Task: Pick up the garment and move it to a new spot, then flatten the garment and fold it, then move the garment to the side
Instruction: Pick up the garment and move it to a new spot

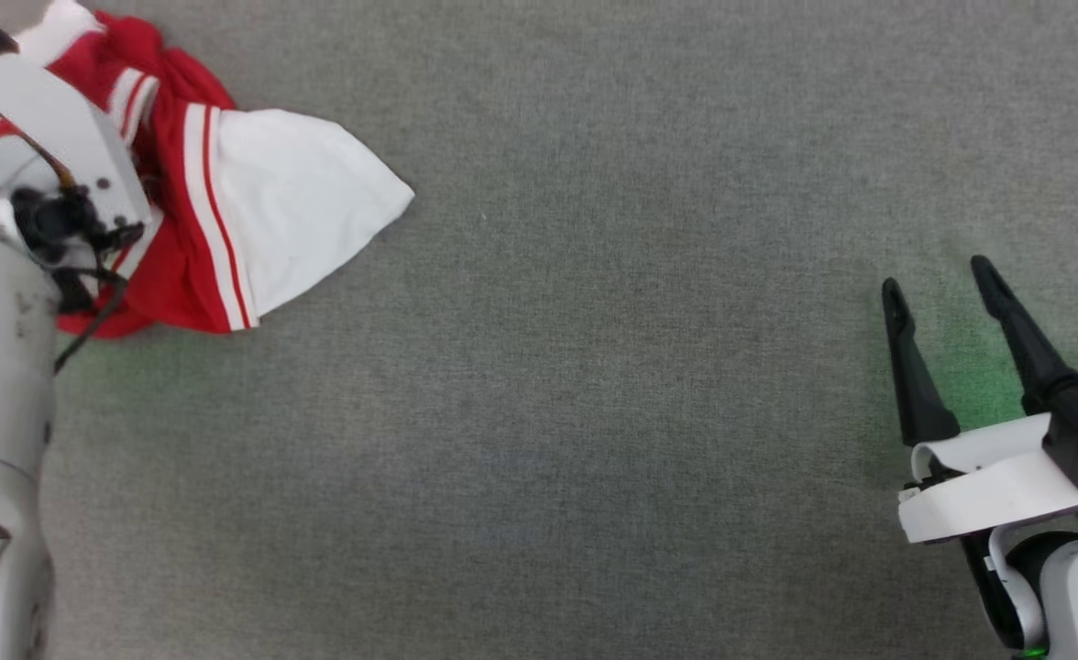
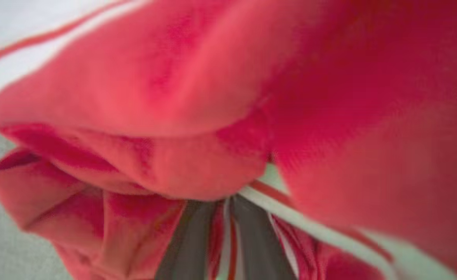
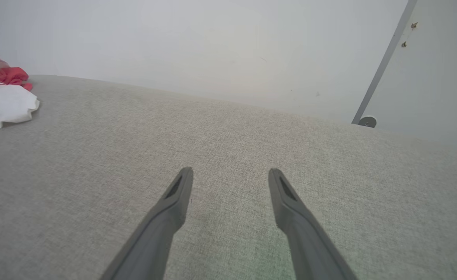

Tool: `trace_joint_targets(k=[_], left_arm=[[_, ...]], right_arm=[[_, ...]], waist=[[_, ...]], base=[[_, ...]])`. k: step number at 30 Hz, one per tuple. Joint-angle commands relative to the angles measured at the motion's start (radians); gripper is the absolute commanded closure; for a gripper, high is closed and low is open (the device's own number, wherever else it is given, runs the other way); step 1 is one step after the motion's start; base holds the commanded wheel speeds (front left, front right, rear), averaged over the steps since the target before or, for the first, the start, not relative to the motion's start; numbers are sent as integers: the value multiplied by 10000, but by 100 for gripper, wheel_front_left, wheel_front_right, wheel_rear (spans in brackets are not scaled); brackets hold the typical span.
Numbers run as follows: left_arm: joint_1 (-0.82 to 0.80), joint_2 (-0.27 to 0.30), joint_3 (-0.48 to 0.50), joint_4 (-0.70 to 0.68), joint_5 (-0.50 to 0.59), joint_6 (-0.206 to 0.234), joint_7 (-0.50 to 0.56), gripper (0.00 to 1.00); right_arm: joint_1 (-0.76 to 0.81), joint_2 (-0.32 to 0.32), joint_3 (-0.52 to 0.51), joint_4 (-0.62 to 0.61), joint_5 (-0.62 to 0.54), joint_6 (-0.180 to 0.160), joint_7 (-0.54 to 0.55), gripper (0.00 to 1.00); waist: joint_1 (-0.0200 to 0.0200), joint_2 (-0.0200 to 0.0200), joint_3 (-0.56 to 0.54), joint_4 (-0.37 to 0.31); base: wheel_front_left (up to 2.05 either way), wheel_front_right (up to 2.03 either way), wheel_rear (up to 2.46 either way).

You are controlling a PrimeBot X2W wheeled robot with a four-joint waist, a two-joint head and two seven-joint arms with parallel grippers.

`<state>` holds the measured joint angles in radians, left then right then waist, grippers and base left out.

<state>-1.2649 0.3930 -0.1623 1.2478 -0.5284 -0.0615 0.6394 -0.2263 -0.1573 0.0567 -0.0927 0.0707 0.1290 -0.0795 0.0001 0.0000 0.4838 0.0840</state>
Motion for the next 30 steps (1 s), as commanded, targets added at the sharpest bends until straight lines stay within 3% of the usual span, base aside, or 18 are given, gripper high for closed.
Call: trace_joint_targets(k=[1, 10, 15, 22, 30], left_arm=[[163, -31, -92, 20, 93, -8, -308, 100], [-324, 390, -446, -553, 404, -366, -1621, 100], [-624, 324, -754, -976, 612, -470, -2237, 100], [-761, -96, -1234, -1617, 764, -606, -2758, 100], [-108, -750, -1756, -2522, 395, -704, -2212, 100]], right_arm=[[-13, 49, 38, 95, 80, 33, -92, 0], [416, 337, 53, 855, 209, 33, -432, 0], [632, 554, 198, 1269, 266, 33, -622, 0], [992, 797, 228, 1789, 340, 33, -846, 0], [1280, 891, -396, 2090, 205, 33, -960, 0]], waist=[[-1, 0, -290, 67], [-1, 0, -1689, 217], [-1, 0, -2654, 317], [-1, 0, -3921, 277], [-1, 0, -4697, -249]], base=[[0, 0, 0], [0, 0, 0], [0, 0, 0], [0, 0, 0], [0, 0, 0]])
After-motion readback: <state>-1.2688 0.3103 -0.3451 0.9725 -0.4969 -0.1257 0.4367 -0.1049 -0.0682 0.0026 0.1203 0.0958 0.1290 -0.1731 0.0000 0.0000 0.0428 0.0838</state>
